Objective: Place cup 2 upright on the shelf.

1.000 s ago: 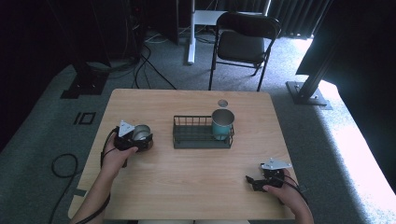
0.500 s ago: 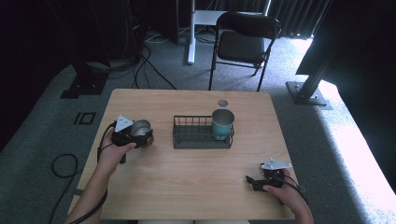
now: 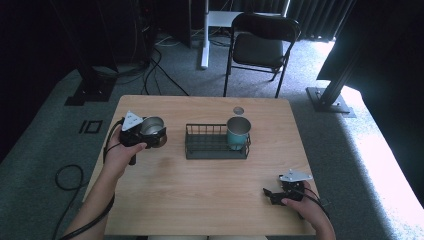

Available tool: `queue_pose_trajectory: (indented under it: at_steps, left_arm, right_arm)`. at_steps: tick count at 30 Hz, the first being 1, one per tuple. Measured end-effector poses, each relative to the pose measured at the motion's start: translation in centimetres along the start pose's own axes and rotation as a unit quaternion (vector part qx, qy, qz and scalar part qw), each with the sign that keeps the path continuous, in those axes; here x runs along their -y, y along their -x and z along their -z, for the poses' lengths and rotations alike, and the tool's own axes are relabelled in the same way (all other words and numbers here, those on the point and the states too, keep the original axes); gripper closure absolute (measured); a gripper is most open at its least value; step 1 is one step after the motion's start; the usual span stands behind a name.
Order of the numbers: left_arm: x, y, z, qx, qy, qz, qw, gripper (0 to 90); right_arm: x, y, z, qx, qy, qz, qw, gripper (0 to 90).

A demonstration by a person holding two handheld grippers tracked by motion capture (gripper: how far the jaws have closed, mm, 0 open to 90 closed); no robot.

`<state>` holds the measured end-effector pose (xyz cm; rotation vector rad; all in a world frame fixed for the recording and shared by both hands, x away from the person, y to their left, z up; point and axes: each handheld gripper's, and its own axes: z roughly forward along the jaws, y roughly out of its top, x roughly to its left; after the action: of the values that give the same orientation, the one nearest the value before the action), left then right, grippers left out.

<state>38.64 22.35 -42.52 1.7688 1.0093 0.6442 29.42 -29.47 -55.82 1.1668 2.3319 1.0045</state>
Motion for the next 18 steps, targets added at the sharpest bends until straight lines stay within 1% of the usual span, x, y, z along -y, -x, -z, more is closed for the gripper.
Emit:
queue_pose_trajectory:
  at_steps: [2, 6, 9, 18]
  left_arm:
    - [-0.6, 0.3, 0.0, 0.006, 0.002, -0.005, 1.0000, 13.9]
    - [-1.8, 0.9, -0.2, 0.018, 0.012, -0.008, 0.9997, 13.9]
    - [-2.4, 1.4, -0.3, 0.022, 0.019, -0.012, 0.9995, 13.9]
    - [-4.0, 2.9, -1.0, 0.044, 0.024, -0.023, 0.9985, 13.9]
  right_arm:
    - [0.0, 0.0, 0.0, 0.000, 0.000, 0.000, 1.0000, 11.1]
    - [0.0, 0.0, 0.0, 0.000, 0.000, 0.000, 1.0000, 11.1]
    - [0.0, 0.0, 0.0, 0.000, 0.000, 0.000, 1.0000, 11.1]
    - [0.0, 0.0, 0.0, 0.000, 0.000, 0.000, 1.0000, 11.1]
